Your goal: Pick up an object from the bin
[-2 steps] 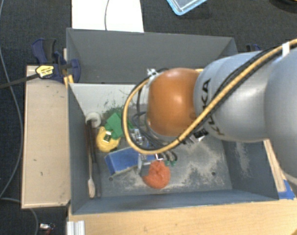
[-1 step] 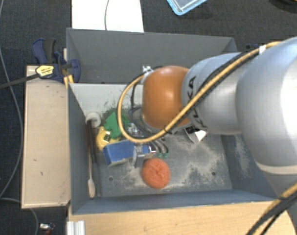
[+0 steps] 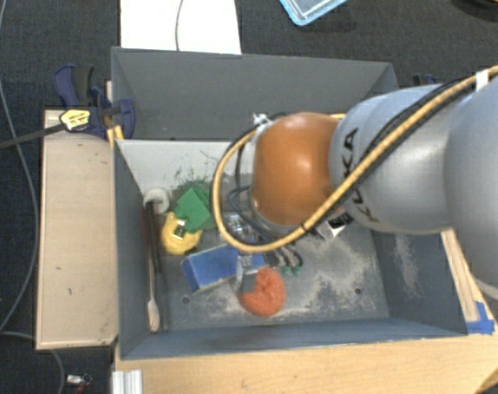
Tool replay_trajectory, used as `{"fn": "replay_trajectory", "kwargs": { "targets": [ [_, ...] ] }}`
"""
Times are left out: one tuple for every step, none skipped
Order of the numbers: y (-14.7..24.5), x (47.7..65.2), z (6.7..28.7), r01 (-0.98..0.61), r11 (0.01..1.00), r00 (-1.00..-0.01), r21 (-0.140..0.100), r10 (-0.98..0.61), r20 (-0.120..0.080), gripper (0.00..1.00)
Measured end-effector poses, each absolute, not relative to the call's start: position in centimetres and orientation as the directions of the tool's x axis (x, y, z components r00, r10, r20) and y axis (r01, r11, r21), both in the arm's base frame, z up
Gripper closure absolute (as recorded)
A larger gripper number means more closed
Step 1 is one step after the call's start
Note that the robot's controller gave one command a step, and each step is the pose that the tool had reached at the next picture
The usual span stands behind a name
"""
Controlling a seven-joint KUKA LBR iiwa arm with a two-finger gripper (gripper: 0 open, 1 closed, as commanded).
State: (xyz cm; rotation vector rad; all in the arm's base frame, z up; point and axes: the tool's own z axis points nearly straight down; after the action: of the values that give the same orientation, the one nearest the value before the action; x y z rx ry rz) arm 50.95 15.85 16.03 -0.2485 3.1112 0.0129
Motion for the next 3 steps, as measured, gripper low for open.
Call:
{"fn": "replay_trajectory", "kwargs": {
  "targets": [
    [15.8,50.9,16.0,-0.159,0.987,-0.987,0.007,-0.159,-0.021,1.0],
    [13.6,53.4,10.2,-0.161,0.987,-0.987,0.008,-0.161,-0.03,1.0],
    [12.7,55.1,8.0,-0.365,0.931,-0.93,0.002,-0.365,-0.036,1.0]
  ]
}}
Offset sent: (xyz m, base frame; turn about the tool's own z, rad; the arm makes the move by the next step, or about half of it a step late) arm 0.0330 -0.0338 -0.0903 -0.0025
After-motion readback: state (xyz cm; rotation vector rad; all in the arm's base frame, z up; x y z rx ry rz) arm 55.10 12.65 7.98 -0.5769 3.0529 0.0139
